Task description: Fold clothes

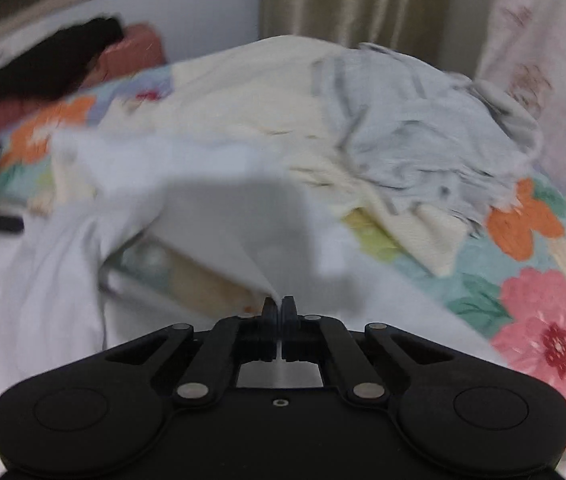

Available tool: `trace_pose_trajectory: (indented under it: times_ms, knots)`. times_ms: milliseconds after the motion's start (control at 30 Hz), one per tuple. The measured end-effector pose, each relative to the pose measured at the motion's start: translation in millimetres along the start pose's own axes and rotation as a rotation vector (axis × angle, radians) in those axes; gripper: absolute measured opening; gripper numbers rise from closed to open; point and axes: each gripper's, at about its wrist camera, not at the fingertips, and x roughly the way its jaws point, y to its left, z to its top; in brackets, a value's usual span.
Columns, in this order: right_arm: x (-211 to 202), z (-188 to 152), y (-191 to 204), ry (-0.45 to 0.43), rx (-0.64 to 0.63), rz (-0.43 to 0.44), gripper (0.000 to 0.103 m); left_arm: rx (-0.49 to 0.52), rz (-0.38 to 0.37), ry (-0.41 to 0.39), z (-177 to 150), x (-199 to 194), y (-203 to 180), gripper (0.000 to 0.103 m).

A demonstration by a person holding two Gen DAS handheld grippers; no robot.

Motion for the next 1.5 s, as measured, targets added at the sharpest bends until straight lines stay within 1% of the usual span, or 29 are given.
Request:
trace_pose_trajectory:
  times_ms: [67, 133, 267, 333, 400, 433, 467, 533, 600, 633, 667, 733, 800, 833, 900, 933, 967, 1000, 1033, 1100, 1133, 1167, 1233, 1267, 1300, 1333, 1367, 1433, 1500]
  knots:
    - [-7, 2, -11, -0.007, -0.017, -0.094, 0.001, 0.009, 0.009, -0.002, 0, 0, -1, 0.023]
    - [-15, 8, -27, -0.015, -0.006, -0.159, 0.001, 0.015, 0.013, -0.006, 0, 0, -2, 0.023]
    - [-26, 41, -73, -0.061, -0.009, -0.333, 0.001, 0.02, 0.02, -0.011, 0, 0, -2, 0.023]
    - [-40, 64, -105, -0.126, 0.058, -0.438, 0.001, 0.014, 0.023, -0.009, 0, 2, -1, 0.023]
    - [-57, 78, -133, -0.195, 0.145, -0.532, 0.001, 0.023, 0.032, -0.01, 0, 5, -1, 0.023]
    - [-66, 85, -148, -0.217, 0.198, -0.58, 0.001, 0.031, 0.037, -0.011, 0, 6, -2, 0.023]
    - [-73, 86, -159, -0.221, 0.236, -0.598, 0.005, 0.043, 0.044, -0.012, 0, 6, -4, 0.023]
    - [-83, 84, -174, -0.196, 0.318, -0.592, 0.014, 0.051, 0.052, -0.014, 0, 7, -5, 0.023]
    - [-96, 73, -182, -0.186, 0.389, -0.584, 0.045, 0.048, 0.052, -0.013, 0, 7, -5, 0.023]
    - [-103, 62, -179, -0.192, 0.418, -0.567, 0.048, 0.046, 0.051, -0.012, 0, 6, -5, 0.023]
    - [-109, 51, -177, -0.197, 0.446, -0.55, 0.048, 0.042, 0.05, -0.01, 1, 6, -5, 0.023]
    - [-118, 26, -166, -0.165, 0.488, -0.468, 0.048, 0.037, 0.049, -0.011, 2, 4, -6, 0.023]
    - [-130, -6, -146, -0.116, 0.542, -0.396, 0.049, 0.046, 0.054, -0.017, 3, -2, -10, 0.024]
    - [-136, -23, -137, -0.083, 0.561, -0.355, 0.049, 0.059, 0.056, -0.034, 4, -9, -13, 0.024]
    - [-150, -63, -112, -0.048, 0.602, -0.265, 0.049, 0.098, 0.059, -0.084, 4, -25, -24, 0.024]
    - [-155, -80, -101, -0.045, 0.613, -0.236, 0.049, 0.123, 0.055, -0.113, 4, -34, -30, 0.026]
    - [-161, -97, -89, -0.041, 0.624, -0.206, 0.049, 0.142, 0.046, -0.134, 3, -43, -35, 0.03]
    - [-168, -116, -76, -0.035, 0.625, -0.179, 0.05, 0.15, 0.027, -0.147, 2, -50, -39, 0.031]
    - [-175, -132, -67, -0.03, 0.629, -0.173, 0.051, 0.15, 0.003, -0.151, -1, -58, -44, 0.032]
    - [-185, -167, -54, 0.0, 0.641, -0.204, 0.052, 0.16, -0.042, -0.148, -12, -69, -55, 0.032]
    - [-190, -183, -47, 0.024, 0.642, -0.234, 0.052, 0.173, -0.065, -0.145, -19, -74, -62, 0.035]
    - [-195, -199, -43, 0.045, 0.644, -0.263, 0.052, 0.187, -0.09, -0.127, -28, -77, -70, 0.039]
    - [-204, -227, -42, 0.044, 0.677, -0.289, 0.053, 0.209, -0.146, -0.08, -47, -80, -86, 0.04]
    - [-211, -242, -41, 0.019, 0.719, -0.289, 0.053, 0.217, -0.177, -0.05, -57, -80, -94, 0.041]
    - [-217, -255, -41, -0.017, 0.759, -0.267, 0.055, 0.222, -0.212, -0.001, -66, -74, -104, 0.041]
    - [-219, -261, -45, -0.044, 0.778, -0.247, 0.056, 0.228, -0.248, 0.051, -75, -68, -115, 0.042]
    - [-219, -266, -47, -0.065, 0.791, -0.256, 0.058, 0.231, -0.272, 0.104, -84, -60, -125, 0.044]
    - [-218, -275, -52, -0.105, 0.818, -0.272, 0.059, 0.234, -0.288, 0.219, -104, -37, -147, 0.049]
    - [-219, -277, -59, -0.088, 0.824, -0.272, 0.059, 0.243, -0.263, 0.289, -121, -20, -166, 0.049]
